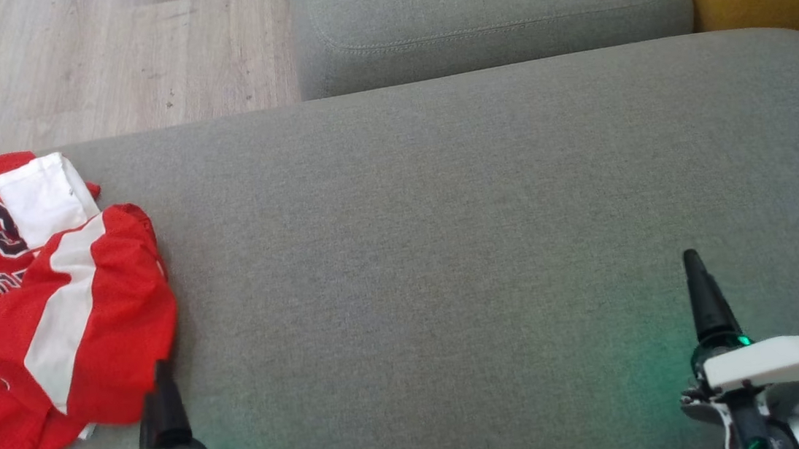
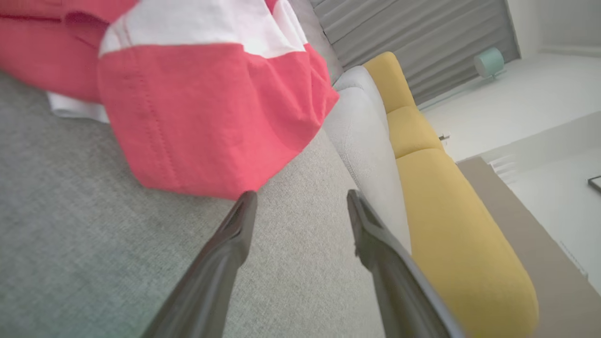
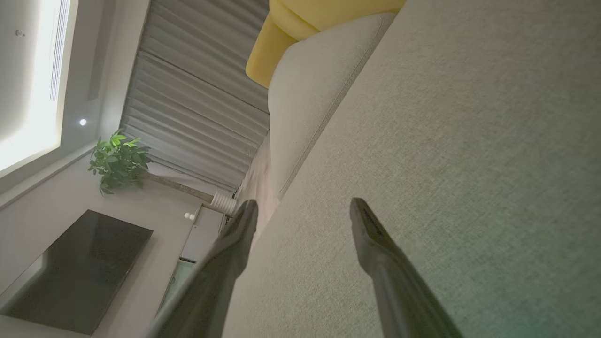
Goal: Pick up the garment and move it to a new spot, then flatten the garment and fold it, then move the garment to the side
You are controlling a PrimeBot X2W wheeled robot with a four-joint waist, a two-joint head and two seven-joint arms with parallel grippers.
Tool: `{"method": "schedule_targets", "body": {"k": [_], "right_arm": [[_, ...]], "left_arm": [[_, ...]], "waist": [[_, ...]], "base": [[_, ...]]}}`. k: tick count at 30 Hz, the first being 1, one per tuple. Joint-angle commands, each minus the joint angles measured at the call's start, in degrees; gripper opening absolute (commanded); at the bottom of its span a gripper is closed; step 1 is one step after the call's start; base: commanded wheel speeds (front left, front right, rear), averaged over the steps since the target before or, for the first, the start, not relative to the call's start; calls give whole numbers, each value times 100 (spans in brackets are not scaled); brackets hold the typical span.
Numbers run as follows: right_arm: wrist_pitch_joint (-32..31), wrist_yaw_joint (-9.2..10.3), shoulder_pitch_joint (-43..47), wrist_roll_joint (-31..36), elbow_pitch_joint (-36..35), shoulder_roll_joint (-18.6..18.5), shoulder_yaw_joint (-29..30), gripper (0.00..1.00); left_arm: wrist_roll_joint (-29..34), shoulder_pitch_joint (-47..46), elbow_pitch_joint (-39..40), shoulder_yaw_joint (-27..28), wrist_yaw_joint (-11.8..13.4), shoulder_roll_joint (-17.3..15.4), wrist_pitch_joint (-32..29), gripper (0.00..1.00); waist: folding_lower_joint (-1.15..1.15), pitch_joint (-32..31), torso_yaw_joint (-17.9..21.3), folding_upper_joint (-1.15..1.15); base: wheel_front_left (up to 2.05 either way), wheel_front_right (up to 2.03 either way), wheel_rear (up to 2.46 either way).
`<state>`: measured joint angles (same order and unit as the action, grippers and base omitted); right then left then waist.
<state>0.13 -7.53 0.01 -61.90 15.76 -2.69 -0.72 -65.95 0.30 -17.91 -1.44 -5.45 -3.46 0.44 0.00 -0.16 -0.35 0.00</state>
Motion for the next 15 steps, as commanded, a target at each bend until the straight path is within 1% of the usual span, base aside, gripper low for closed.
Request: {"method": "schedule_targets", "body": {"k": [1, 5, 6, 15], "right_arm": [[101, 1, -284, 203, -221, -104, -127, 100], [169, 2, -316, 517, -160, -149, -246, 100], [169, 2, -316, 517, -160, -149, -246, 100], [321, 2, -349, 1294, -87, -123, -345, 100]], "left_arm": [[301, -151, 222, -13, 33, -135, 77, 100], [720, -137, 223, -122, 80, -195, 145, 100], [720, -137, 223, -122, 80, -195, 145, 100], [1530, -145, 236, -334, 196, -333, 296, 100]], "waist": [[0, -10, 1, 0], [0, -28, 3, 0], [0, -28, 3, 0], [0, -61, -17, 0]], "base": [[0, 0, 0], [0, 0, 0], [0, 0, 0], [0, 0, 0]]}}
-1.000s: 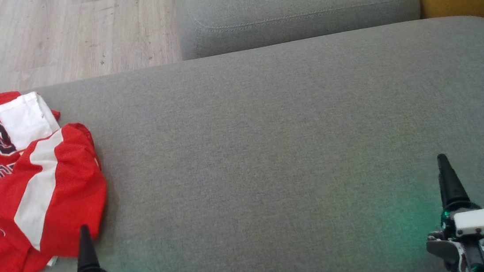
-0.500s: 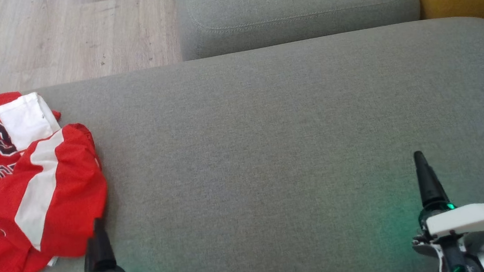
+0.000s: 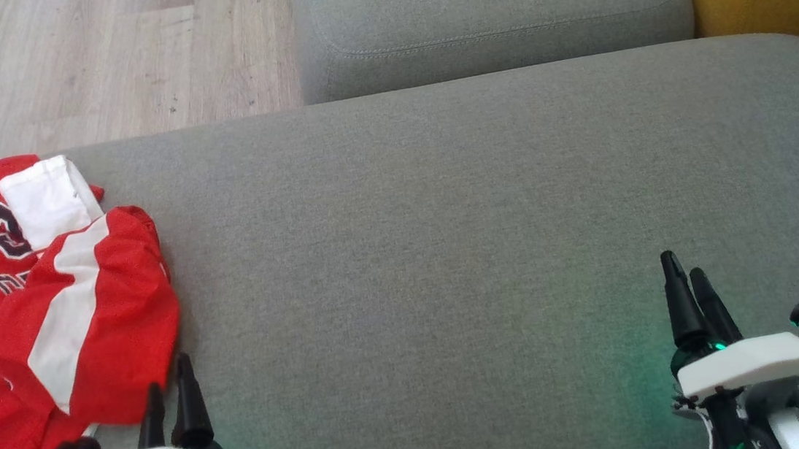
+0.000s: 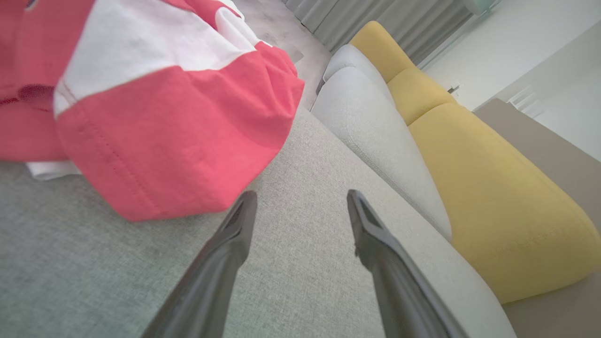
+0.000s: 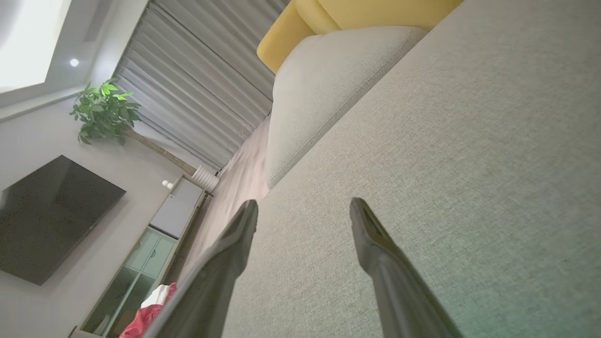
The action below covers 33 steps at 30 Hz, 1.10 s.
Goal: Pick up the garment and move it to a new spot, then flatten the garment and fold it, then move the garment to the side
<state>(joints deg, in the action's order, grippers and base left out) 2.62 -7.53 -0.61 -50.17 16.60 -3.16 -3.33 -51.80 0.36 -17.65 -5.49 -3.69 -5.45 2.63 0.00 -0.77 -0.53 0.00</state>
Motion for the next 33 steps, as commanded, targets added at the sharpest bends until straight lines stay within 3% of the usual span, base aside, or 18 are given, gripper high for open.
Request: {"method": "schedule_targets", "body": {"k": [1, 33], "right_arm": [[89, 2, -289, 211, -166, -71, -95, 100], [646, 3, -331, 2711, -229, -63, -689, 100]], "left_arm": [[188, -147, 215, 55, 35, -142, 94, 100], [2432, 41, 338, -377, 396, -349, 648, 100]], "waist": [[0, -4, 0, 0], [0, -5, -35, 0]], "base": [[0, 0, 0], [0, 0, 0]]}}
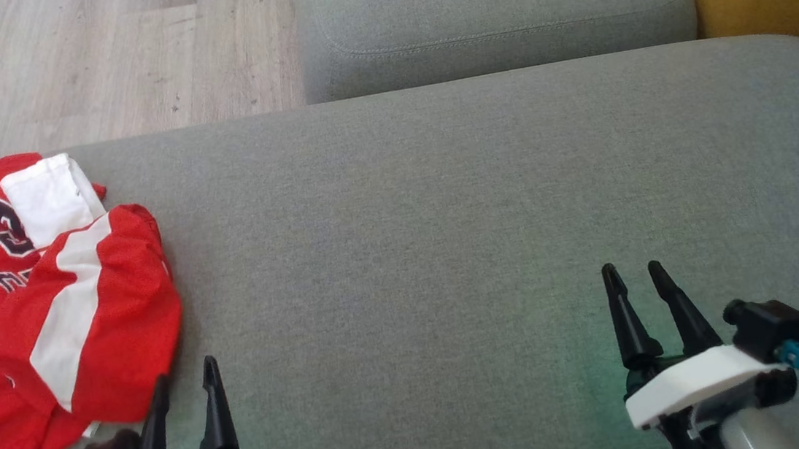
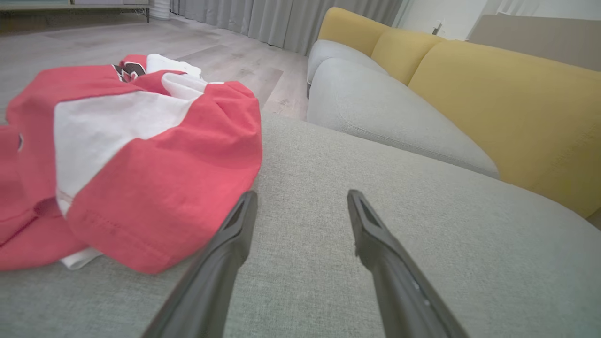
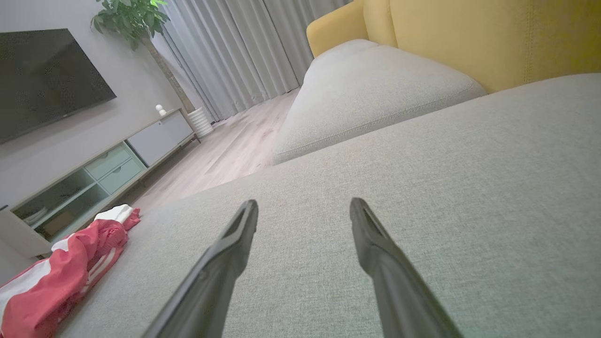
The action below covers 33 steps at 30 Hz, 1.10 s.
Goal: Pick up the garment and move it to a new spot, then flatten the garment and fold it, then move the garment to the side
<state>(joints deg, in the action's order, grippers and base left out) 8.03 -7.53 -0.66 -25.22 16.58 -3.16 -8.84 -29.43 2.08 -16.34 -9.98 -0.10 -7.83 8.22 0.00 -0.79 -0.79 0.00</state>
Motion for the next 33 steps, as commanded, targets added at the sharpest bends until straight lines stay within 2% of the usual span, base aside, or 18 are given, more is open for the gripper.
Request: {"method": "schedule_targets", "body": {"k": [1, 13, 20, 33], "right_arm": [[105, 3, -326, 216, -228, -63, -139, 100], [308, 3, -328, 1097, -281, -39, -262, 100], [460, 4, -297, 1600, -71, -16, -175, 100], [680, 4, -290, 2147, 405, 19, 8, 100]], "left_arm": [[195, -131, 207, 72, 37, -112, 89, 100], [903, -10, 167, 9, 102, -188, 290, 100], [1280, 19, -152, 13, 81, -199, 442, 100], [1431, -23, -478, 312, -2, -21, 660, 100]], "waist": [[0, -2, -9, 0], [0, -64, -25, 0], [0, -111, -79, 0], [0, -157, -124, 0]], "base": [[0, 0, 0], [0, 0, 0], [0, 0, 0], [0, 0, 0]]}}
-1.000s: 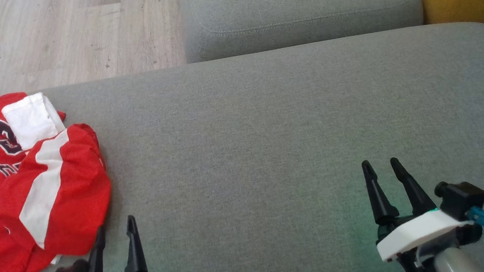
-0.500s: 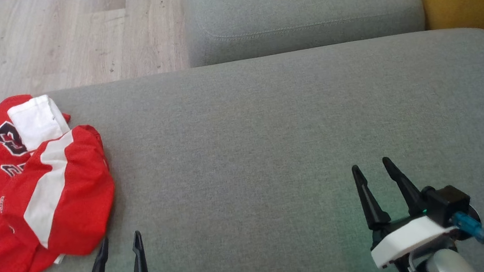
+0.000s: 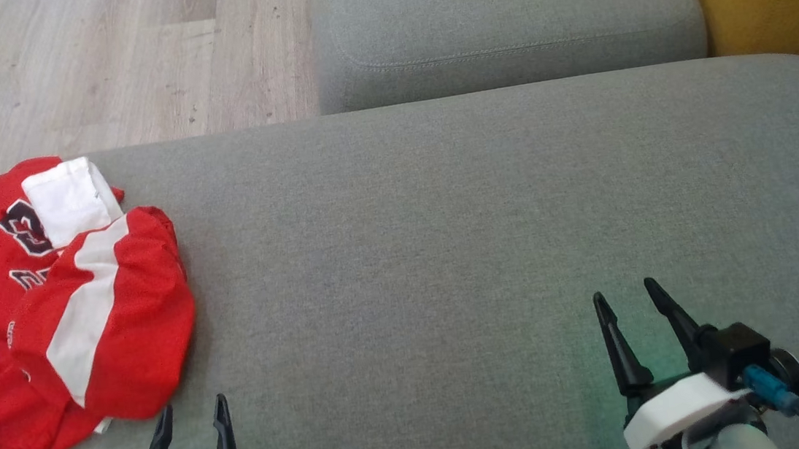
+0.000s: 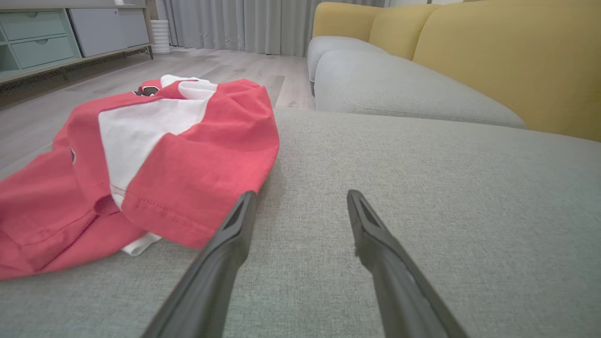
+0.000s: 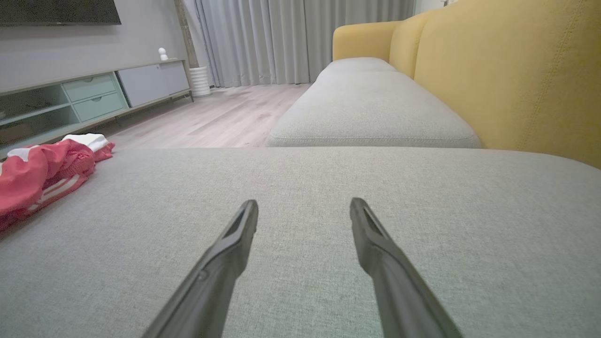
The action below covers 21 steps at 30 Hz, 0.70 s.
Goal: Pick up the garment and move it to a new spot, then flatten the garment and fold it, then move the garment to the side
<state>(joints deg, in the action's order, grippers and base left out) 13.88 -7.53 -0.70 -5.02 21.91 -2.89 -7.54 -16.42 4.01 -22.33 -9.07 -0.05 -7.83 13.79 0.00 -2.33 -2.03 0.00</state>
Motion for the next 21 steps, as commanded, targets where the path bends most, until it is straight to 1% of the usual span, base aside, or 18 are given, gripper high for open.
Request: {"method": "schedule_targets", "body": {"k": [1, 10, 21], "right_arm": [[111, 4, -291, 177, -99, -7, -121, 100], [112, 4, -313, -140, 182, 0, 17, 100], [112, 4, -326, -186, 196, 1, 25, 100]], "left_arm": [[180, -220, 101, 228, -10, -27, 120, 100], [36, -257, -58, 385, -102, 10, 121, 100], [-12, -286, -148, 518, -204, 70, 121, 100]], "waist": [[0, -7, -2, 0], [0, -10, 25, 0], [0, -28, 14, 0]], "base": [[0, 0, 0], [0, 0, 0], [0, 0, 0]]}}
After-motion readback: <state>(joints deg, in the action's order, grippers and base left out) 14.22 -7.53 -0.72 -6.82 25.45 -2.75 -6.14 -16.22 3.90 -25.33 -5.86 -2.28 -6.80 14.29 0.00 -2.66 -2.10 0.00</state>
